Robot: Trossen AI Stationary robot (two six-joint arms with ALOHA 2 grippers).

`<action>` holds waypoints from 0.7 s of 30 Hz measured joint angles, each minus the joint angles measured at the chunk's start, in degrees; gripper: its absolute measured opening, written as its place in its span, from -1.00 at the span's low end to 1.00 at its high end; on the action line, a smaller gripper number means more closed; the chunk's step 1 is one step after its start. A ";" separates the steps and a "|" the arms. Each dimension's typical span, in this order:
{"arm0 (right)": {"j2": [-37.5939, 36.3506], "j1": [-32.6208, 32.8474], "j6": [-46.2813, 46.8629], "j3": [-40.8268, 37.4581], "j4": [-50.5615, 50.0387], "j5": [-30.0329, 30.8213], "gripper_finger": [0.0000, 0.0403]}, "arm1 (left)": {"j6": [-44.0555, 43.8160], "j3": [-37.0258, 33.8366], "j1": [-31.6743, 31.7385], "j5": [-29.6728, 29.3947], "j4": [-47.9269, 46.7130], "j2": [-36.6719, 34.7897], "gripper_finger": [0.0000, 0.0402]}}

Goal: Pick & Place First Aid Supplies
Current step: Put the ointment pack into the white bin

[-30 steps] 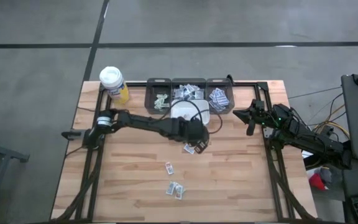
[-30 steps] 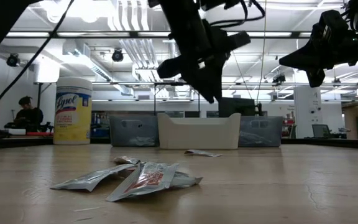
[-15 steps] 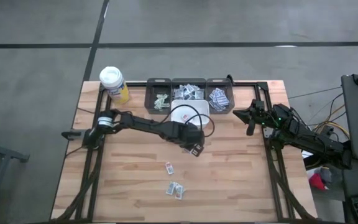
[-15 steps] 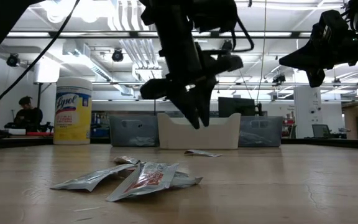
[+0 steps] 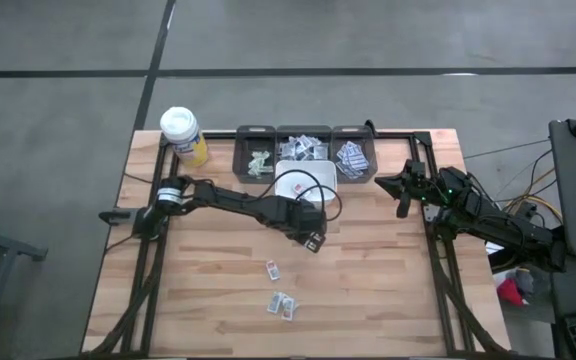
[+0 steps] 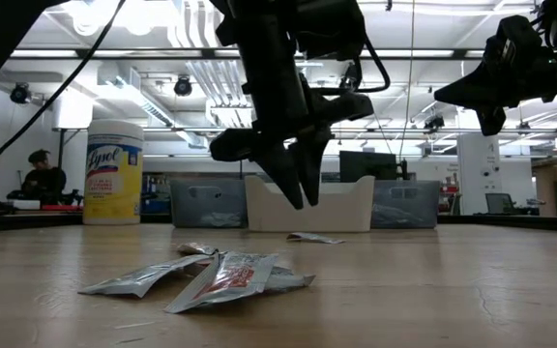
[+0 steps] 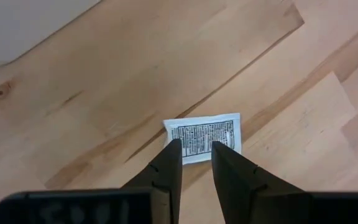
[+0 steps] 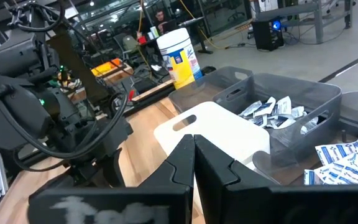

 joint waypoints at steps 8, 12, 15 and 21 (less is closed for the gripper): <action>0.00 0.00 0.00 0.00 0.00 0.00 -0.96 | -0.10 -0.75 0.04 0.02 -0.65 0.00 -0.60; 0.00 0.00 0.00 0.00 0.00 0.00 -0.96 | -0.78 -2.98 0.08 0.83 1.22 0.00 -0.60; 0.00 0.00 -0.01 0.00 0.00 0.00 -0.96 | -1.60 -4.94 0.18 0.81 4.33 0.00 -0.60; 0.00 0.00 0.00 0.00 0.00 -0.01 -0.96 | -1.74 -8.84 0.31 0.81 9.20 0.00 -0.60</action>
